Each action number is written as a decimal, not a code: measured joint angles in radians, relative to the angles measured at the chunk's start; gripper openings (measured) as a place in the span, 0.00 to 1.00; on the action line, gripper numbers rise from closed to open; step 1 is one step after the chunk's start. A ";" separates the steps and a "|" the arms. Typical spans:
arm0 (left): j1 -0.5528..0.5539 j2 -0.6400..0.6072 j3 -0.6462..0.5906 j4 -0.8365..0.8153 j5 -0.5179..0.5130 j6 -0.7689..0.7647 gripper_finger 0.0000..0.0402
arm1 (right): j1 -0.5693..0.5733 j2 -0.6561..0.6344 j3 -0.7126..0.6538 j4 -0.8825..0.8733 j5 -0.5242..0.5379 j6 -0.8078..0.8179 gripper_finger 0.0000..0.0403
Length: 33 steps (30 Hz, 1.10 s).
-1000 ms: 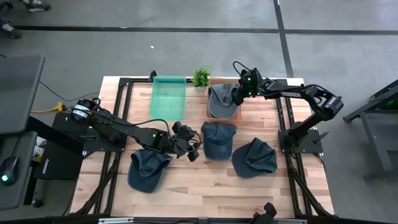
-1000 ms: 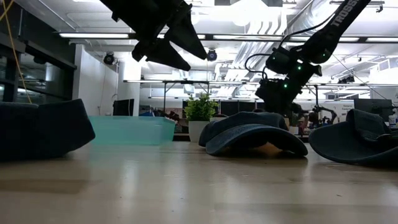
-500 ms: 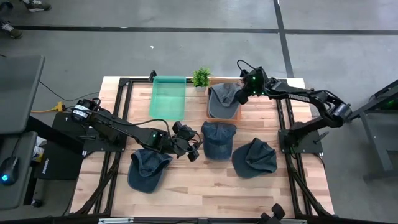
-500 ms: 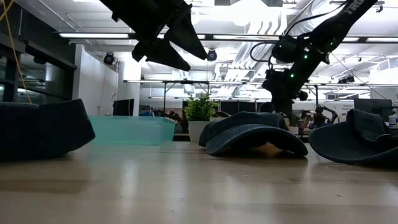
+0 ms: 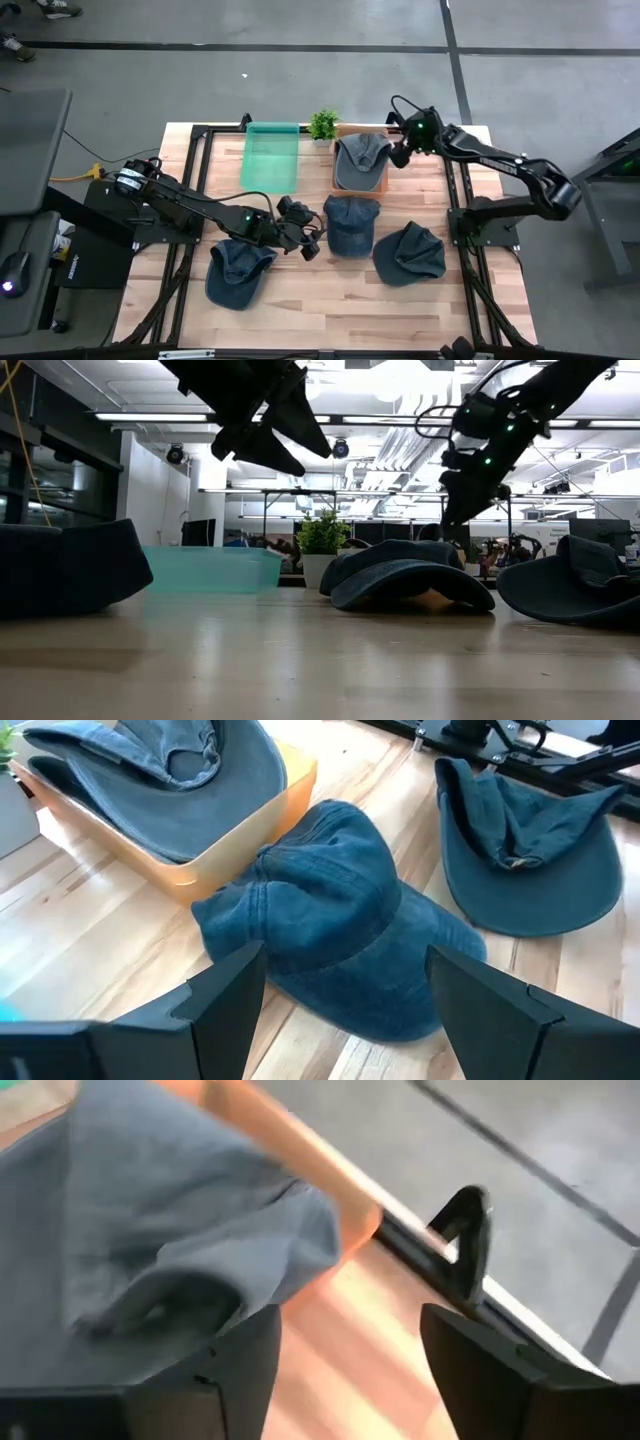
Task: Pick & Place hat
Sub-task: Put the light gray cap into the orange bin, then put the middle dark gray cap into the green bin
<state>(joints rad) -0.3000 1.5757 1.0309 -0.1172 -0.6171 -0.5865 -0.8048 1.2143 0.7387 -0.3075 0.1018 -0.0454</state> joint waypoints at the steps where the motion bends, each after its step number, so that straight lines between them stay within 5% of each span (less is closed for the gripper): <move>1: 0.000 0.000 0.000 -0.006 0.000 0.000 0.67 | 0.002 -0.017 0.000 -0.027 -0.017 -0.008 0.59; 11: -0.001 0.000 0.000 -0.131 -0.001 -0.031 0.67 | 0.145 -0.201 0.000 -0.280 -0.148 -0.037 0.61; 19: -0.001 0.000 0.000 -0.154 -0.001 -0.048 0.67 | 0.471 -0.283 0.000 -0.332 -0.208 0.101 0.61; 33: -0.001 0.000 0.000 -0.147 0.001 -0.047 0.67 | 1.118 -0.065 0.000 -0.194 0.271 0.305 0.61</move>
<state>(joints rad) -0.3012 1.5757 1.0309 -0.2640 -0.6162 -0.6334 0.3131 1.1497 0.7383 -0.5013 0.3729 0.2597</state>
